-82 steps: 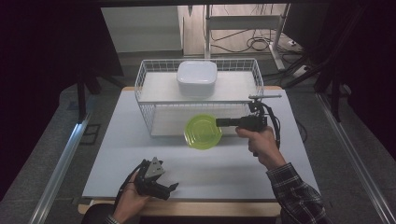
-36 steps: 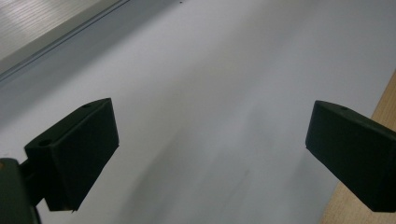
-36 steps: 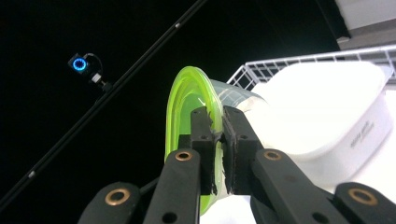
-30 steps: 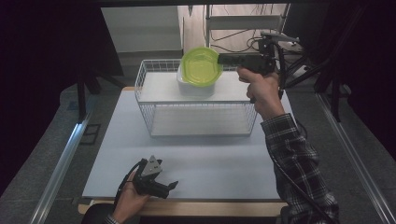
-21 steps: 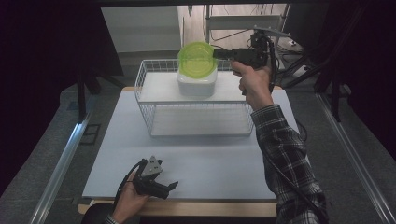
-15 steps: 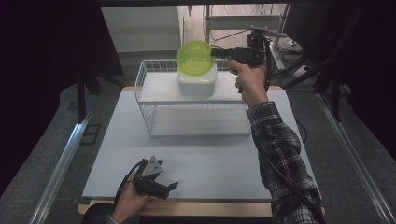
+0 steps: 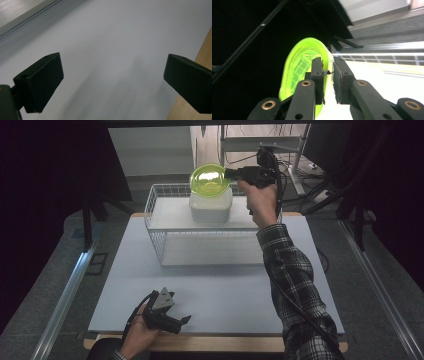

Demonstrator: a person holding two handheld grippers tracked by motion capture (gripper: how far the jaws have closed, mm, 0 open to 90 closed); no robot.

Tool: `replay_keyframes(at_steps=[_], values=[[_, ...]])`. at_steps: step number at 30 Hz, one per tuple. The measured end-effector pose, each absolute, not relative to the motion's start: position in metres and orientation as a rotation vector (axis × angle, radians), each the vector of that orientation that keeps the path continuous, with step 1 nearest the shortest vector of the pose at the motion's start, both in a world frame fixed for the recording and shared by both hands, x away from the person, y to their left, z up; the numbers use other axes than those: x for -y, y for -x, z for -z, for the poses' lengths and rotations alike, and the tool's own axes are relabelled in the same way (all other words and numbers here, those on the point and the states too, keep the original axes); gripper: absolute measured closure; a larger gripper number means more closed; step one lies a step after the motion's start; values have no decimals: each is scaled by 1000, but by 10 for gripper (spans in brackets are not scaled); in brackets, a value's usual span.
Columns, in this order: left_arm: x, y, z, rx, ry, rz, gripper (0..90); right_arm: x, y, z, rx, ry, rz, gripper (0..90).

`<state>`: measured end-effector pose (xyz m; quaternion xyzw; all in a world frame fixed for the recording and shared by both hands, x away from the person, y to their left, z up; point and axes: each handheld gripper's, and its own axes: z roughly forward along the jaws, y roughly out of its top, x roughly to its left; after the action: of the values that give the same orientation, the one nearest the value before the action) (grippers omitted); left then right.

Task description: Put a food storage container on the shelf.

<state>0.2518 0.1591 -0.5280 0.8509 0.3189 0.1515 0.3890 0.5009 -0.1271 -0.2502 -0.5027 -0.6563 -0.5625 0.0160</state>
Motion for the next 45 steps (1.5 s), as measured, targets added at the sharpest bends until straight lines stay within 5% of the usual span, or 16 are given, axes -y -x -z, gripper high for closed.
replay_keyframes(at_steps=[14,28,45], values=[[-159,-252,528,-808,-2172,-383,23,124,-508,260,2004,1639,1733,674],[-158,-252,528,-808,-2173,-385,22,130,-503,257,2106,1511,1780,378],[-158,-252,529,-809,-2181,-387,22,146,-477,266,2321,1334,1802,216]])
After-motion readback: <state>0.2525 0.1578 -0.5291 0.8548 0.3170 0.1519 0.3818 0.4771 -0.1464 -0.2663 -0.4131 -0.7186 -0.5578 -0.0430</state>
